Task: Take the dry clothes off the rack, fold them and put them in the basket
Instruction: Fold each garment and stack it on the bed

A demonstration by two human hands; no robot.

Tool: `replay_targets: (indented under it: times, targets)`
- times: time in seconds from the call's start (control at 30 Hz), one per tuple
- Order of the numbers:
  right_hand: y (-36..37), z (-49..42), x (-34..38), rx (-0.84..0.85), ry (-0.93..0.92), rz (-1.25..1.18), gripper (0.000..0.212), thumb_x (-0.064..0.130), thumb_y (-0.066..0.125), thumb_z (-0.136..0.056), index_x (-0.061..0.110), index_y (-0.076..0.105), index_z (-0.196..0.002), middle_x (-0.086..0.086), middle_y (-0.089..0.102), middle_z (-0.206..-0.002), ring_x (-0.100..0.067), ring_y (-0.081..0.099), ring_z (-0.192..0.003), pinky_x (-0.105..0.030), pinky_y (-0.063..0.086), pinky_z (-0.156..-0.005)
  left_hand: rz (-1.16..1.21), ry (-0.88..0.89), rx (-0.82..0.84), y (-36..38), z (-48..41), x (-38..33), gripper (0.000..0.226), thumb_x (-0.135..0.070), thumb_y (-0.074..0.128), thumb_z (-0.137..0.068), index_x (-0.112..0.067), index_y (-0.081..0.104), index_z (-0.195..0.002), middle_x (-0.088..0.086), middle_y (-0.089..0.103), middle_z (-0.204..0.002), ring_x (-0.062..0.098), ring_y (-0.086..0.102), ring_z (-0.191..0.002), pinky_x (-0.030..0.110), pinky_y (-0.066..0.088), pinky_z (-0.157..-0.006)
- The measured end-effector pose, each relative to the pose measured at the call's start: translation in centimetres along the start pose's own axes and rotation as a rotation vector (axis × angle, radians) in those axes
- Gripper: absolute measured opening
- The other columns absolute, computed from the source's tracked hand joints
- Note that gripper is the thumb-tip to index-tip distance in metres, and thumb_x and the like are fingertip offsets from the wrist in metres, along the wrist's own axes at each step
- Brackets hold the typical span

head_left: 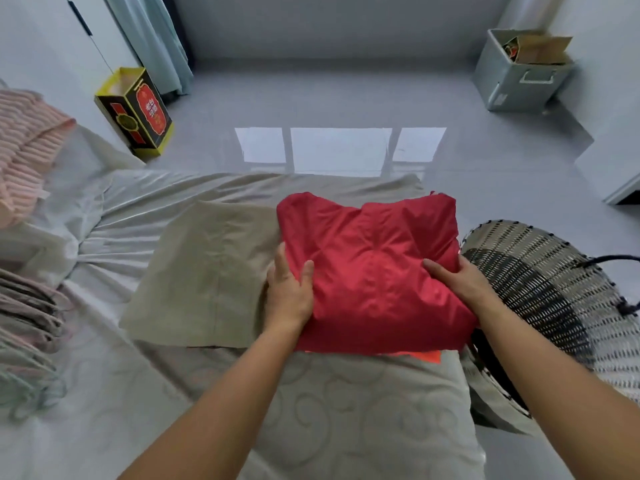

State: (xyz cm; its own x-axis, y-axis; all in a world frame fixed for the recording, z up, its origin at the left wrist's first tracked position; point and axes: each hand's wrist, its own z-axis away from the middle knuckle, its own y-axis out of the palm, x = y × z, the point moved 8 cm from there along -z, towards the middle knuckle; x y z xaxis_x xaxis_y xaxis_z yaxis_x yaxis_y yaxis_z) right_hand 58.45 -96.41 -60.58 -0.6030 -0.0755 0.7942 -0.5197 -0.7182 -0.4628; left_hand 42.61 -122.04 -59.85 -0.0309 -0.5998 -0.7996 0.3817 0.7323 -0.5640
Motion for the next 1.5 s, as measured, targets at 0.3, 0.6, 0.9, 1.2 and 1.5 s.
replay_targets:
  times: [0.3,0.6,0.9,1.2,1.5]
  targets:
    - [3.0,7.2,5.1,-0.243,-0.359,0.641,0.085,0.073,0.009,-0.074,0.032,0.029,-0.145,-0.003,0.017,-0.157,-0.026,0.014,-0.143,-0.043,0.011,-0.113,-0.493,0.053,0.169,4.0,1.2,0.8,0.064,-0.063,0.026,-0.091,-0.042,0.004,-0.147,-0.001,-0.015,-0.157,0.03,0.011,-0.142,0.046,0.02,-0.112]
    - [7.0,3.2,0.2,-0.106,-0.262,0.746,0.092,0.077,0.008,-0.067,0.035,0.022,-0.147,-0.001,0.011,-0.158,-0.026,0.014,-0.143,-0.049,0.014,-0.113,-0.267,0.016,0.272,3.7,-1.0,2.4,0.061,-0.047,0.041,-0.095,-0.028,0.019,-0.148,0.007,0.005,-0.158,0.029,0.015,-0.143,0.038,0.013,-0.116]
    - [10.0,13.9,4.0,-0.234,-0.609,0.4,0.073,0.061,0.026,-0.09,0.007,0.052,-0.13,-0.016,0.04,-0.145,-0.027,0.024,-0.139,-0.032,0.003,-0.115,0.13,-0.208,0.035,-9.9,15.5,16.5,0.048,-0.022,0.055,-0.093,-0.026,0.031,-0.134,-0.004,0.041,-0.133,0.004,0.049,-0.105,0.01,0.041,-0.084]
    - [26.5,24.1,0.6,0.252,-0.4,0.172,0.086,0.071,0.024,-0.087,-0.002,0.06,-0.112,0.0,0.05,-0.133,-0.007,0.043,-0.119,0.0,0.016,-0.1,0.03,-0.612,-0.17,-29.0,21.9,32.2,0.017,-0.029,0.051,-0.095,-0.019,0.049,-0.109,0.003,0.055,-0.119,0.014,0.052,-0.101,0.027,0.043,-0.088]
    - [46.8,31.6,0.3,0.327,-0.082,-0.028,0.042,0.022,0.065,-0.087,0.062,0.061,-0.077,0.003,0.065,-0.091,0.02,0.057,-0.073,0.002,0.043,-0.06,-0.327,-0.605,-0.369,-51.3,17.7,45.7,0.034,-0.028,0.055,-0.092,-0.009,0.05,-0.12,0.009,0.047,-0.125,0.024,0.048,-0.112,0.034,0.042,-0.089]
